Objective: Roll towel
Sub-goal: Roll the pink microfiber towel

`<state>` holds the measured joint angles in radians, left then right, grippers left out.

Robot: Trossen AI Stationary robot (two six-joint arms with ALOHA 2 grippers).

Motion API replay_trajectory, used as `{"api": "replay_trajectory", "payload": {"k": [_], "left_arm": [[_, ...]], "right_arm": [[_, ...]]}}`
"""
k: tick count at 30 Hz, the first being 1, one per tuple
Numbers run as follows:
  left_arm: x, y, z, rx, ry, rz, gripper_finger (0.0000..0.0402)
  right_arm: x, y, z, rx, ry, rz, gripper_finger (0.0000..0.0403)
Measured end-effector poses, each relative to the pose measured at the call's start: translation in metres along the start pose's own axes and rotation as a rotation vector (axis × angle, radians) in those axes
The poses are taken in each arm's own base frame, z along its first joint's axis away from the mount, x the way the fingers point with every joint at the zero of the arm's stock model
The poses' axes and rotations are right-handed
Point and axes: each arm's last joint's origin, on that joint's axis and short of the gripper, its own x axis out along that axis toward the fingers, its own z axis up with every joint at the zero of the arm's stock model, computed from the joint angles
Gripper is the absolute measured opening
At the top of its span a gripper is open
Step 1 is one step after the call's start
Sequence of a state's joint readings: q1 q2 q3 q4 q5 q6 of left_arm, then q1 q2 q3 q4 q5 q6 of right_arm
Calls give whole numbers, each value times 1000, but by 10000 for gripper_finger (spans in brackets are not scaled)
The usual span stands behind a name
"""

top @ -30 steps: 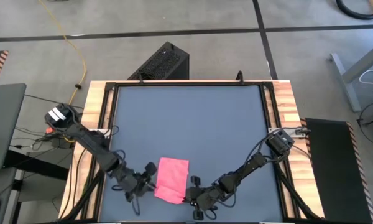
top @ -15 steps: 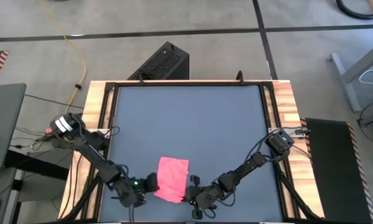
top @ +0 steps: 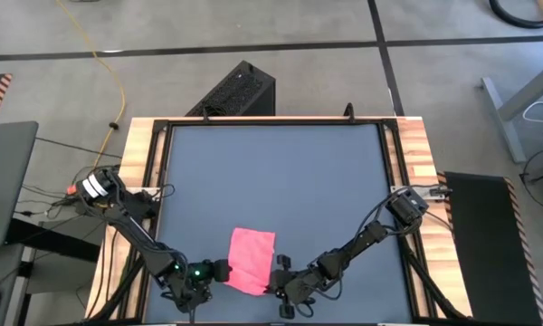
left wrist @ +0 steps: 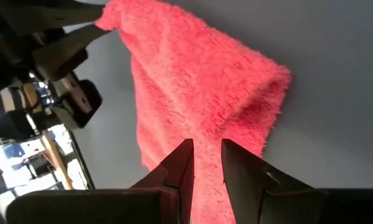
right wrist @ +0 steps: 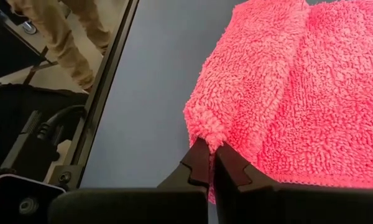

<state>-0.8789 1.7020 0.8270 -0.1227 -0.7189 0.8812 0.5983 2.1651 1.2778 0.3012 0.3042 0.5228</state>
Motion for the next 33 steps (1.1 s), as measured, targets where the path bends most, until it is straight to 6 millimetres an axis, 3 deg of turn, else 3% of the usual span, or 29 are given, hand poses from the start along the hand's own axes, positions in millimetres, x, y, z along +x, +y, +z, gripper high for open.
{"api": "replay_trajectory", "payload": {"k": [20, 26, 30, 33], "left_arm": [[1, 4, 7, -8, -167, -46, 71], [3, 7, 8, -110, -210, -54, 70], [3, 11, 10, -217, -234, -40, 50], [3, 12, 10, -275, -238, -38, 14]], "right_arm": [[0, 1, 2, 8, -20, 10, 21], [1, -1, 4, 13, -31, 6, 21], [1, -3, 6, 12, -44, 5, 21], [2, -5, 8, 10, -48, 0, 21]]}}
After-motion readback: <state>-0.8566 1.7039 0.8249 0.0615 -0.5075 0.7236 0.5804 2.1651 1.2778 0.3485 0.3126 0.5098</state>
